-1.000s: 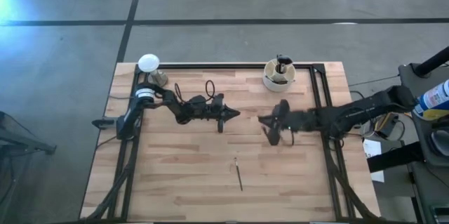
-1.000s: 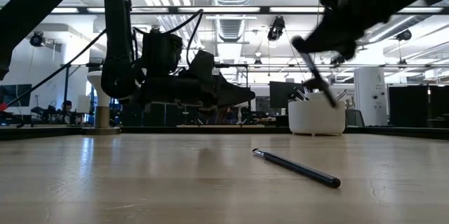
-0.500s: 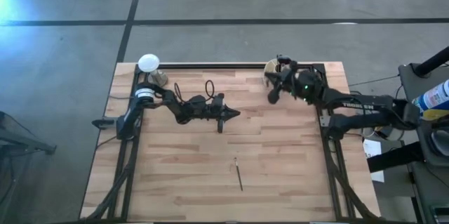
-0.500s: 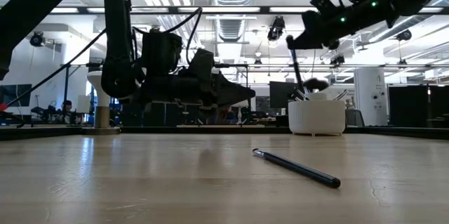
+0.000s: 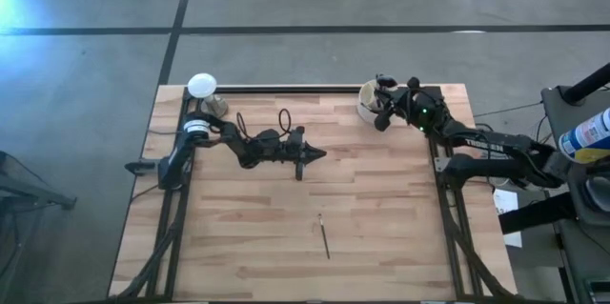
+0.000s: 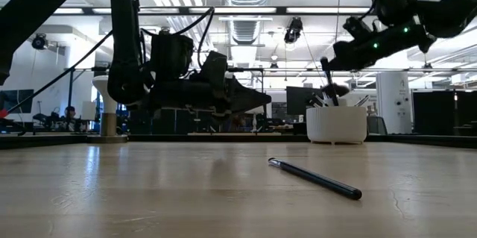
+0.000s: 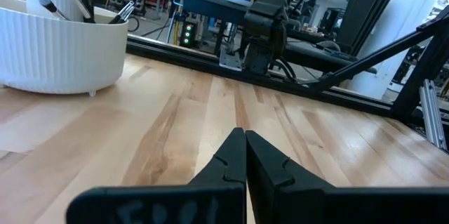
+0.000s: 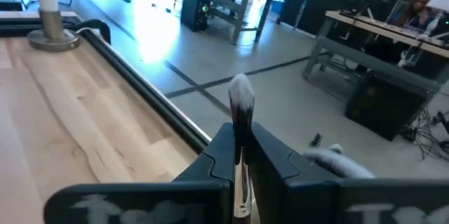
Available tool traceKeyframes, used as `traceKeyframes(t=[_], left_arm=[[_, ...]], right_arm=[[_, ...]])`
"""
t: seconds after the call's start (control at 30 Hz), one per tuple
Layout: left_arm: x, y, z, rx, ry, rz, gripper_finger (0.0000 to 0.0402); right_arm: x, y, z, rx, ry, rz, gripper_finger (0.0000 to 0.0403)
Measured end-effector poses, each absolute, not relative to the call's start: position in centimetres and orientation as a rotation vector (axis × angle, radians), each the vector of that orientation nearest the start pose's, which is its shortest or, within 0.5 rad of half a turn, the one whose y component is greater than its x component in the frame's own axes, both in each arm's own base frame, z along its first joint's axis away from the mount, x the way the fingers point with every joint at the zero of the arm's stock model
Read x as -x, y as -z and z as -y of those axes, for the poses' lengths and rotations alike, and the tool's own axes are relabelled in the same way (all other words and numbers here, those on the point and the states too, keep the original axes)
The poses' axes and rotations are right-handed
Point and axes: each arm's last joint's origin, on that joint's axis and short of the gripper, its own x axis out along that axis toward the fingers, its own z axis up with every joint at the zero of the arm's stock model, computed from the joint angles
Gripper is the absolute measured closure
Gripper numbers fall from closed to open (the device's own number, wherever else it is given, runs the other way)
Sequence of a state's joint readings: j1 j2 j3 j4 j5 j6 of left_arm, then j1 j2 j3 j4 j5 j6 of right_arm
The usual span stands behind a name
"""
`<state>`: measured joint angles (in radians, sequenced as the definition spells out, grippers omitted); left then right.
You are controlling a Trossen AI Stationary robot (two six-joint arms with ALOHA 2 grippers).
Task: Put items in baskets/containers
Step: Put the black blush brush into the white pen organizer, then put the black eyeshadow brush into the white pen organizer
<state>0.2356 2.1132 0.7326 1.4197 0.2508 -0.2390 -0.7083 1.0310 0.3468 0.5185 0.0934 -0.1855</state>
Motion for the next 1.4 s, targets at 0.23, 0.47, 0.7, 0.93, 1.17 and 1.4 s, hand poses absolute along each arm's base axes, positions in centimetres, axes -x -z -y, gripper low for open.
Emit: traceKeyframes(t=[0.23,0.47,0.7,0.93,1.17,1.4], left_arm=[[-34.9,-10.4,-7.6,0.23,0.019,0.036,0.0402],[-34.9,-10.4,-7.6,0.23,0.019,0.036,0.0402],[-34.9,-10.4,-7.6,0.231,0.018,0.03,0.0401],[-34.9,-10.3,-7.6,0.232,0.017,0.026,0.0401],[-34.9,-10.3,-7.7,0.234,0.014,0.019,0.0402],[-34.9,-10.3,-7.8,0.235,0.006,0.016,0.0401]], right_arm=[[-15.8,-18.3,14.2,0.08,0.787,-0.315,0.0385],[-16.6,-17.7,14.9,0.037,0.786,-0.357,0.0366],[-17.2,-18.4,15.4,-0.008,0.79,-0.358,0.0317],[-16.7,-20.0,15.0,-0.039,0.788,-0.405,0.0279],[-15.6,-21.5,13.6,-0.069,0.788,-0.414,0.0296],[-14.5,-22.2,10.5,-0.082,0.704,-0.382,0.0372]])
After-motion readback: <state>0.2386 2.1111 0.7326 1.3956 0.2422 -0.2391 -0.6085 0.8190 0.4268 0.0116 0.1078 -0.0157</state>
